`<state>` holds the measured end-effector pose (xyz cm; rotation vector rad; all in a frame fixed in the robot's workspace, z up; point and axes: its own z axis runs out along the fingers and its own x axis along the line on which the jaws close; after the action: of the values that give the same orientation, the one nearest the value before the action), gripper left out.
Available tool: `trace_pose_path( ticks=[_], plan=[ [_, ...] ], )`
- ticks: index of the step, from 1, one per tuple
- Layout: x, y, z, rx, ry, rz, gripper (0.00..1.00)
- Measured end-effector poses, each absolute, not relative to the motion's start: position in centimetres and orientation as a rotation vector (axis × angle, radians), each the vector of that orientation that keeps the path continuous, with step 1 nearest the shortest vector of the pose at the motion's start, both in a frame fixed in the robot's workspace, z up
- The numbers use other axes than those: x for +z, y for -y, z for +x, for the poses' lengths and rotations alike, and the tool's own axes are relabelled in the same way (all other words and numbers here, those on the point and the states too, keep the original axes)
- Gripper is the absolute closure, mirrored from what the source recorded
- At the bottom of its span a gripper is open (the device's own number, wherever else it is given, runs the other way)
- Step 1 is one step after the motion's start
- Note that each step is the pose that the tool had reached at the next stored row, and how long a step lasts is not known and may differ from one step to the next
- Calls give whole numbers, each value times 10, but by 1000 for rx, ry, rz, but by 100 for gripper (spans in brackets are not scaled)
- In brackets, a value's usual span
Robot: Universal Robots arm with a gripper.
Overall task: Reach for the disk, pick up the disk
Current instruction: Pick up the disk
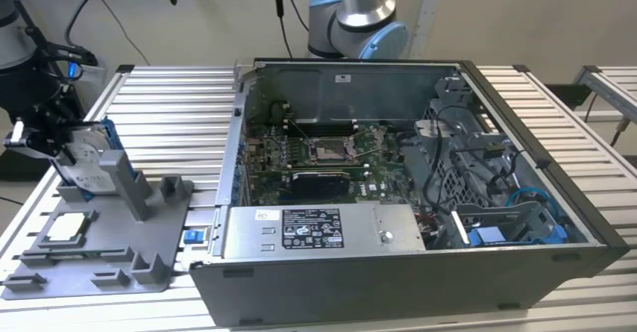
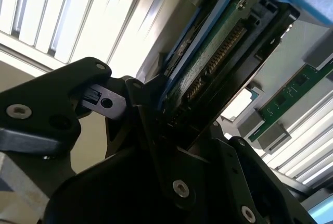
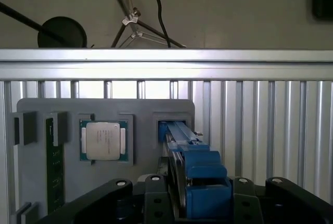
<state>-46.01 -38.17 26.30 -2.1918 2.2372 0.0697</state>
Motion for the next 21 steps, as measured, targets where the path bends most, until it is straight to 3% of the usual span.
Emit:
trace_pose_path(
  ticks=[21],
  plan=[
    [302, 382, -460, 70, -2236, -2193, 100]
  ],
)
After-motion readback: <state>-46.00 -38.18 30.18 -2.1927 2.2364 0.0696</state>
